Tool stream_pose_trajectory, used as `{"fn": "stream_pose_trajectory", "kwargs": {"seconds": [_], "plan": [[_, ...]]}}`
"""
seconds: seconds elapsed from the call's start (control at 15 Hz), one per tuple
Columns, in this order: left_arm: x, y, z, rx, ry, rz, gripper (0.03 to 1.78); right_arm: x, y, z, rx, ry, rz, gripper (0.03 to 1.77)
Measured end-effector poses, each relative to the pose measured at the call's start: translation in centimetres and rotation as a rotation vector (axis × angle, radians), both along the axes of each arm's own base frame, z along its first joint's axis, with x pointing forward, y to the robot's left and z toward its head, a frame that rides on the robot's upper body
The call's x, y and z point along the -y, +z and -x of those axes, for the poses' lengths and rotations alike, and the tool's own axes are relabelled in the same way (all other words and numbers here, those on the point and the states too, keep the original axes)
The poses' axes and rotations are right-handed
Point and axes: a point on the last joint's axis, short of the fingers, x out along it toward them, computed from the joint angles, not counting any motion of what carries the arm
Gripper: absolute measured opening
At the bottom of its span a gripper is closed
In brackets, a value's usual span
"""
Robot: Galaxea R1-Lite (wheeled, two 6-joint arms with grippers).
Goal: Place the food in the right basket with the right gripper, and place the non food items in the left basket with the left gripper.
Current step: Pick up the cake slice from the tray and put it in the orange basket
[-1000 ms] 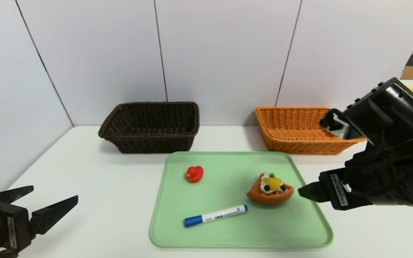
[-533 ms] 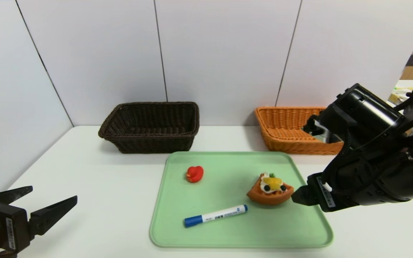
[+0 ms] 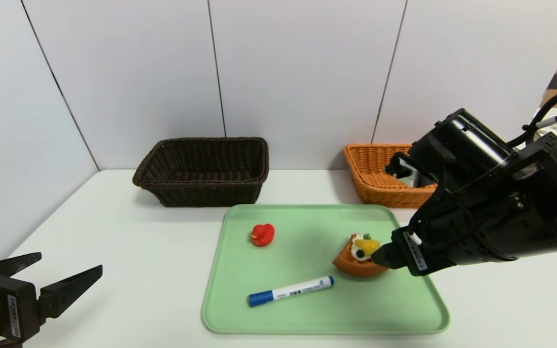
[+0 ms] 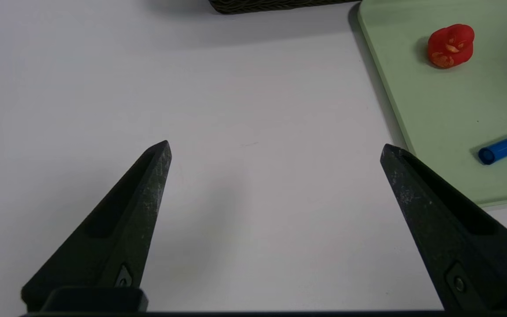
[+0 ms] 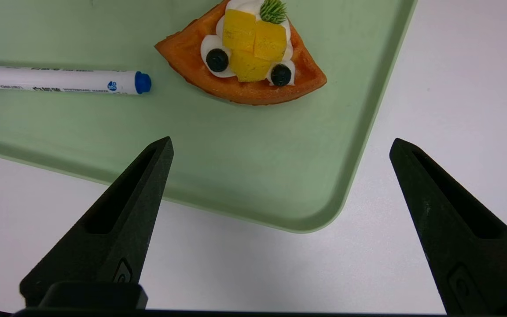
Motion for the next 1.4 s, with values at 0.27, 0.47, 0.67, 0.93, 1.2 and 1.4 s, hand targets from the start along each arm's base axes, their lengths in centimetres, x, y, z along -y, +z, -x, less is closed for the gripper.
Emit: {"fn": "stream_pose_trajectory", "kwargs": {"seconds": [0.27, 0.47, 0.67, 0.93, 1.2, 1.4], "plan": [[0.0, -0.1, 0.0, -0.003, 0.003, -0.002, 1.69, -0.6, -0.9, -0.8, -0.033, 0.0, 0.027, 1.7], [0.0, -0.1, 0.0, -0.003, 0.004, -0.002, 1.69, -1.0, -1.5, -1.7, -0.05, -0.009, 0.038, 1.7], [0.0, -0.2, 0.0, -0.006, 0.005, -0.003, 1.69, -1.7, -1.4, -2.5, -0.048, -0.009, 0.034, 1.7], [-0.1, -0.2, 0.1, -0.001, 0.017, -0.007, 1.69, -2.2, -0.8, -3.4, -0.076, -0.008, 0.044, 1.7], [-0.1, -0.3, 0.2, -0.003, 0.018, -0.008, 1.69, -2.8, -1.1, -4.3, -0.103, -0.014, 0.064, 1.7], [-0.1, -0.3, 0.2, -0.004, 0.02, -0.009, 1.69, -3.2, -1.0, -4.9, -0.124, -0.024, 0.075, 1.7]]}}
